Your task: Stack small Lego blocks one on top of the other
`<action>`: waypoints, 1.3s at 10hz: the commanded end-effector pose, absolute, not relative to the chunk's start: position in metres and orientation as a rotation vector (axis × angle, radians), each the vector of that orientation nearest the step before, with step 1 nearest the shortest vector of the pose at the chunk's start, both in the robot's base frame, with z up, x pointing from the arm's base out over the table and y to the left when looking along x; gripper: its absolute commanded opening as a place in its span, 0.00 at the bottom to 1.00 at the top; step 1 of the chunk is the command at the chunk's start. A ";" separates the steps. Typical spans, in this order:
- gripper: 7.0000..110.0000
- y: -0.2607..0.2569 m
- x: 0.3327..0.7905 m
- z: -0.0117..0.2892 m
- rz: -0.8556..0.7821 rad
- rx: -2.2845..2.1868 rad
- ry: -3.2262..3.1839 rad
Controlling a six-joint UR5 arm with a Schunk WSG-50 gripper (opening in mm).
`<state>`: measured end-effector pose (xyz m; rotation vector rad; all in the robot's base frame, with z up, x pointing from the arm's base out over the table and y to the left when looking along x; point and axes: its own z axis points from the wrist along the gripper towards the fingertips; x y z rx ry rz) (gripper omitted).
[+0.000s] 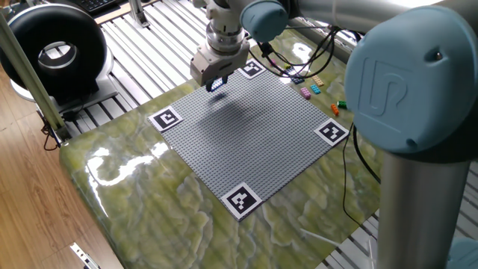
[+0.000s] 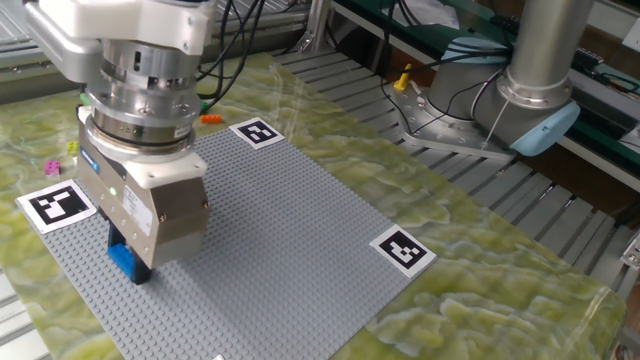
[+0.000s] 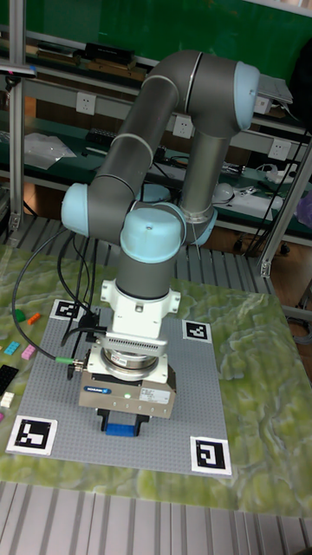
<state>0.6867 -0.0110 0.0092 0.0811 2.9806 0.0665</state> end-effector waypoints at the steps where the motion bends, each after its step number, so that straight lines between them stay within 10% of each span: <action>1: 0.00 -0.012 0.686 0.004 0.083 0.110 2.968; 13: 0.00 -0.017 0.676 -0.012 0.018 0.107 2.968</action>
